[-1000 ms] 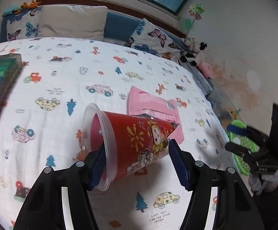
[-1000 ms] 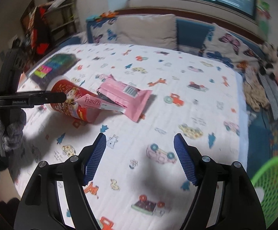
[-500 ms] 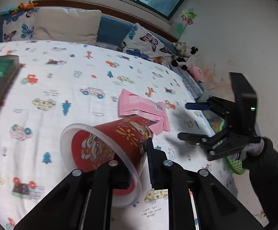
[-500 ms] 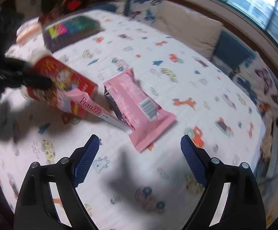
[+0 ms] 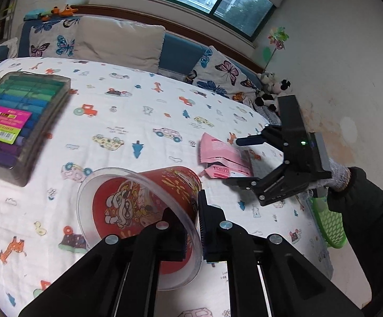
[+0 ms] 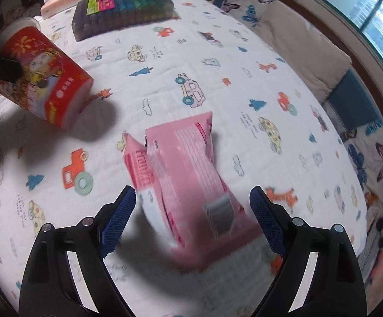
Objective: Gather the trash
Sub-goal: 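Grasp the pink snack wrapper with the right gripper while the left gripper holds the red cup, then drop the pink wrapper into the green basket with the right gripper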
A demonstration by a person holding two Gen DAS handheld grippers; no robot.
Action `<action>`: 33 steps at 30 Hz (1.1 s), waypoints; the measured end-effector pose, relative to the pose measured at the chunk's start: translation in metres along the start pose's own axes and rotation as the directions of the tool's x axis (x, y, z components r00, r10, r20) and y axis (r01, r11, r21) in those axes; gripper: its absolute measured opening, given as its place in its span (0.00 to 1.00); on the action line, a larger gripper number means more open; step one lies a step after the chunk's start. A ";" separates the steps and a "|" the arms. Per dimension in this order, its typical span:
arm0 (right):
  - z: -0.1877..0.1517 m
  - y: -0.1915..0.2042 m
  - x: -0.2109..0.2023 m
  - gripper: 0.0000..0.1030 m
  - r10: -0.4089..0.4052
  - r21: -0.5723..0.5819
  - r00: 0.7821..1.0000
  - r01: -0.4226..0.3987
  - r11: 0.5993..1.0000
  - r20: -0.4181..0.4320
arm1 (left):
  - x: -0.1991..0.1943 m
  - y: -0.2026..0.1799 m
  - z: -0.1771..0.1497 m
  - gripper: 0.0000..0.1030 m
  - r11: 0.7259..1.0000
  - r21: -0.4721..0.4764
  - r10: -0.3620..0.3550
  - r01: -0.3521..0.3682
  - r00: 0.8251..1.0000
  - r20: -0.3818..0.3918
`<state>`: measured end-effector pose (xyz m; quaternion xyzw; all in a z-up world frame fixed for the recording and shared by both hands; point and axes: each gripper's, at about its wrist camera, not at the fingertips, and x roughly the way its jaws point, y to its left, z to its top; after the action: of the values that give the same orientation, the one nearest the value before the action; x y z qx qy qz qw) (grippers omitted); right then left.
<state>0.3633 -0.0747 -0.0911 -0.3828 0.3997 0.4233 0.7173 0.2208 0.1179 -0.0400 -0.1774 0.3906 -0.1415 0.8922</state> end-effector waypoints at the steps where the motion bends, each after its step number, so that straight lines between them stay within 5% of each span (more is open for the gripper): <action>1: 0.001 0.001 0.004 0.85 -0.004 -0.008 1.000 0.004 1.000 -0.010 | -0.001 0.002 -0.001 0.07 1.000 -0.003 0.003 -0.003 1.000 0.002; 8: 0.003 -0.013 0.017 0.84 0.092 0.088 0.996 -0.089 0.992 -0.023 | -0.003 0.004 -0.005 0.08 1.000 -0.013 0.003 -0.003 1.000 0.002; 10: 0.000 -0.015 0.015 0.75 0.119 0.120 0.993 -0.117 0.986 -0.014 | -0.004 0.002 -0.004 0.07 1.000 -0.008 -0.001 0.001 1.000 0.003; 13: -0.003 -0.016 0.010 0.63 0.118 0.172 0.993 -0.116 0.978 -0.003 | -0.006 -0.004 -0.004 0.07 1.000 0.001 -0.008 0.008 1.000 0.011; 22: -0.039 -0.006 -0.026 0.60 0.070 0.359 0.997 -0.079 0.930 0.036 | -0.017 -0.021 -0.002 0.07 0.999 0.023 -0.034 0.033 0.999 0.034; 33: -0.123 0.016 -0.119 0.60 -0.082 0.655 0.990 -0.015 0.756 0.117 | -0.010 -0.084 -0.007 0.07 0.979 0.118 -0.169 0.168 0.986 -0.005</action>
<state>0.2793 -0.2144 -0.0351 -0.0851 0.4644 0.2697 0.8393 0.1992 0.0446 -0.0019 -0.1570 0.3628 -0.2391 0.8869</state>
